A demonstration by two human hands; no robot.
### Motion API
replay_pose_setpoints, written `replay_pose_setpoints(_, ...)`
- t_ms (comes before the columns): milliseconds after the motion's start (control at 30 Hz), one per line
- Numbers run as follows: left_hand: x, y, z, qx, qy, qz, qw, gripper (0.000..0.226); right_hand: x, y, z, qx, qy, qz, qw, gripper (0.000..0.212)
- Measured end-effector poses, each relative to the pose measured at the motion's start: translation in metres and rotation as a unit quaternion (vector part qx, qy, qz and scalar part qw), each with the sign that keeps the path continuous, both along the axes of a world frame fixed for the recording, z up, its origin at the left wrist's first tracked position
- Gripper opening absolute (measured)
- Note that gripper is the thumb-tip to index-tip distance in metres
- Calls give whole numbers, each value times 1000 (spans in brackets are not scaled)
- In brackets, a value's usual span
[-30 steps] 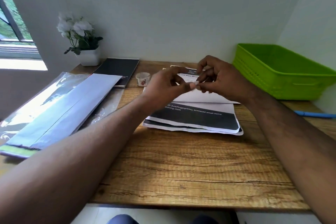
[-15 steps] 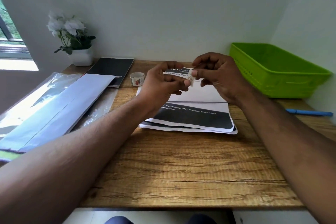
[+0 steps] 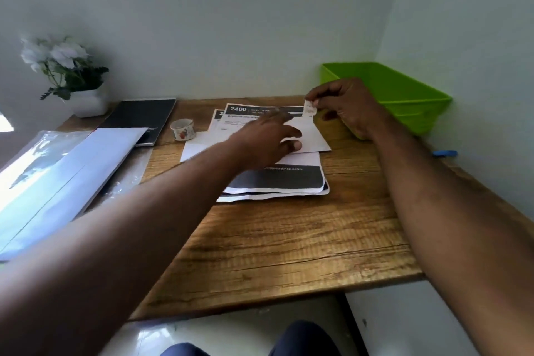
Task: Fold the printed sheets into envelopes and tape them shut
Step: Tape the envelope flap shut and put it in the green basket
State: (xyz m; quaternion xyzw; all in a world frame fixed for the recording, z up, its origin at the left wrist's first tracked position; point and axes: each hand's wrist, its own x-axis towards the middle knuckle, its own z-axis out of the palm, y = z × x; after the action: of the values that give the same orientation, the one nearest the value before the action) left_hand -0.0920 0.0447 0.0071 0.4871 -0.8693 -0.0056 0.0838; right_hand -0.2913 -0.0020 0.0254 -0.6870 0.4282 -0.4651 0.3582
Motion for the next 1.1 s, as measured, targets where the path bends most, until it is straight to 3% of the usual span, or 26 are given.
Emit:
replay_pose_setpoints(100, -5, -8, -10, 68, 51, 8, 996, 39, -5, -8, -7, 24, 55, 10, 998, 27)
replay_pose_setpoints(200, 2, -7, -17, 36, 91, 30, 995, 33, -5, -10, -9, 34, 111, 31, 993, 34)
replay_pose_setpoints(333, 3, -3, -16, -10, 76, 30, 997, 28, 2, -12, -11, 43, 150, 39, 987, 36)
replay_pose_setpoints(433, 3, -7, -20, -23, 100, -1, 995, 25, -1, -18, -18, 57, 148, 33, 987, 35)
replay_pose_setpoints(567, 1, -11, -25, 50, 111, 0, 993, 46, -6, -20, -20, 66, 134, 29, 988, 36)
replay_pose_setpoints(700, 0, -12, -28, 61, 95, 11, 994, 59, -6, -20, -22, 74, 127, 35, 988, 38)
replay_pose_setpoints(867, 0, -13, -29, 68, 96, 9, 993, 58, -5, -18, -22, 74, 97, 42, 992, 36)
replay_pose_setpoints(1100, 1, -16, -32, 71, 66, 6, 995, 50, -4, -22, -27, 66, 121, 62, 988, 35)
